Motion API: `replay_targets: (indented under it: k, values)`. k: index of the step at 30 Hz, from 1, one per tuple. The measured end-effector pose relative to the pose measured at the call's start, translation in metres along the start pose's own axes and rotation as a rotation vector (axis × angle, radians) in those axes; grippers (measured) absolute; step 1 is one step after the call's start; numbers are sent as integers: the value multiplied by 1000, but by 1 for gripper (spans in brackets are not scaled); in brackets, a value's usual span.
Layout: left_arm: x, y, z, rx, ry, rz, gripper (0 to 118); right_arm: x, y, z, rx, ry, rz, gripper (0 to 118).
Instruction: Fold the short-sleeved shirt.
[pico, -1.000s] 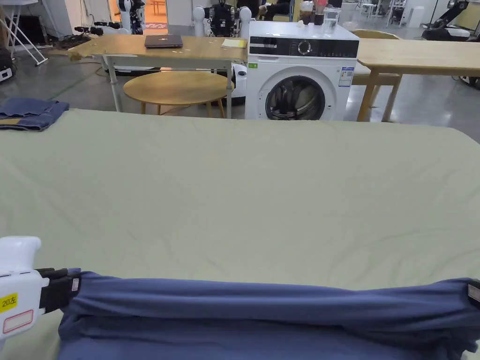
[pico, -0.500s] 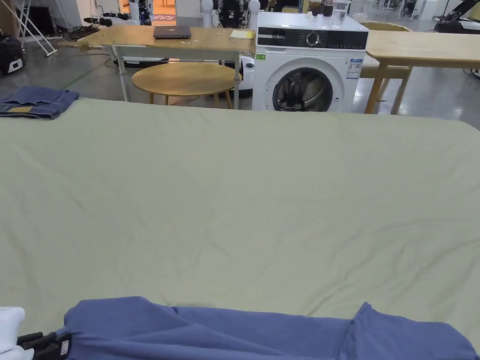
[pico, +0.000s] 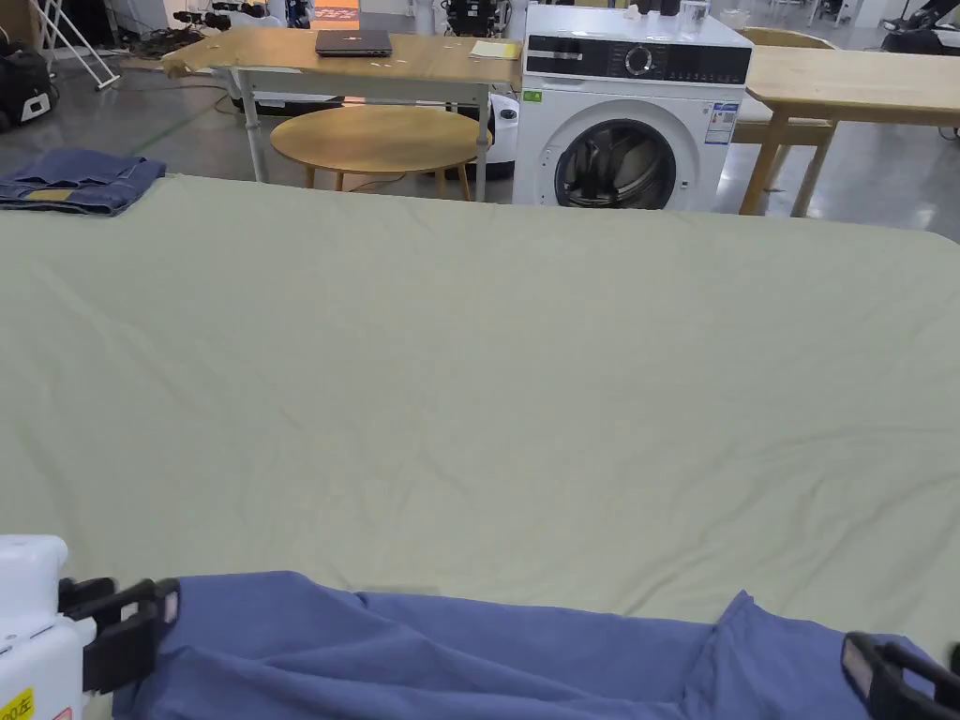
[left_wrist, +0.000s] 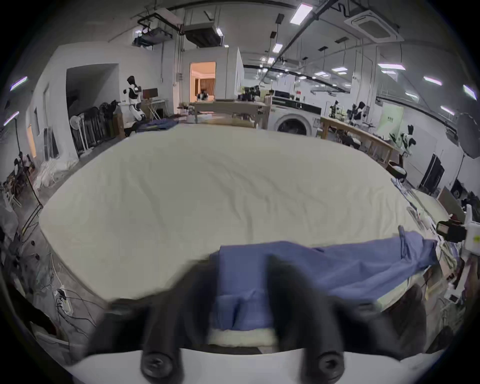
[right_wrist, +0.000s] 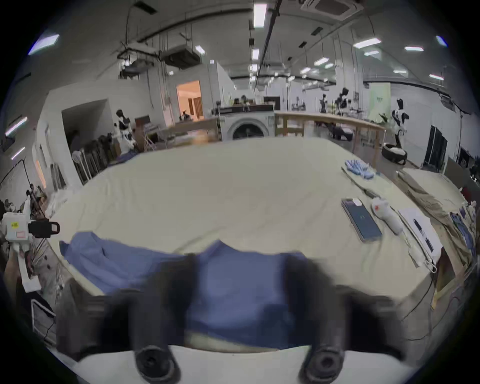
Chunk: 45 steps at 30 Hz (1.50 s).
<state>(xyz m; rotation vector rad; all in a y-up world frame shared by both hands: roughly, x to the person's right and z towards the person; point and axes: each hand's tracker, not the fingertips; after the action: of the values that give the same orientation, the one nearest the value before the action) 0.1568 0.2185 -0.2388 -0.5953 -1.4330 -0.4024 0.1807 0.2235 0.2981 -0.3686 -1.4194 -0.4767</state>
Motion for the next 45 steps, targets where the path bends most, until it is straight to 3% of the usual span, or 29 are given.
replay_targets:
  k: [1, 11, 18, 24, 25, 26, 27, 28, 40, 41, 42, 43, 44, 45]
  values:
    - [1, 2, 0, -6, -2, 3, 0, -9, 1, -2, 27, -16, 8, 0]
    - [-22, 16, 1, -61, -81, 178, 0, -73, 4, -5, 168, -68, 39, 0]
    - [-90, 32, -36, -328, -388, 296, 0, -98, 8, 14, 252, -74, 102, 0]
    - [-121, 33, -79, -506, -459, 379, 0, -102, 12, 19, 253, -70, 116, 0]
    - [-124, 32, -85, -523, -487, 389, 12, -101, 13, 19, 255, -74, 116, 0]
    - [-126, 31, -90, -543, -520, 395, 41, -101, 14, 19, 249, -74, 117, 0]
    - [-126, 31, -96, -578, -546, 406, 84, -100, 14, 19, 246, -75, 116, 0]
    - [-123, 28, -99, -601, -549, 418, 118, -100, 14, 19, 246, -78, 117, 0]
    - [-96, 2, -144, -615, -750, 503, 114, -89, 8, 18, 208, -106, 108, 0]
    - [-95, 2, -145, -609, -753, 518, 107, -88, 8, 18, 203, -106, 108, 0]
    - [-94, 1, -146, -613, -750, 516, 84, -88, 7, 18, 202, -107, 106, 0]
    - [-93, 0, -150, -623, -727, 522, 41, -87, 7, 18, 203, -108, 103, 0]
    - [-92, 0, -151, -632, -704, 524, 19, -86, 7, 18, 200, -106, 99, 0]
    - [-92, -4, -153, -657, -646, 493, 17, -85, 7, 18, 198, -103, 96, 0]
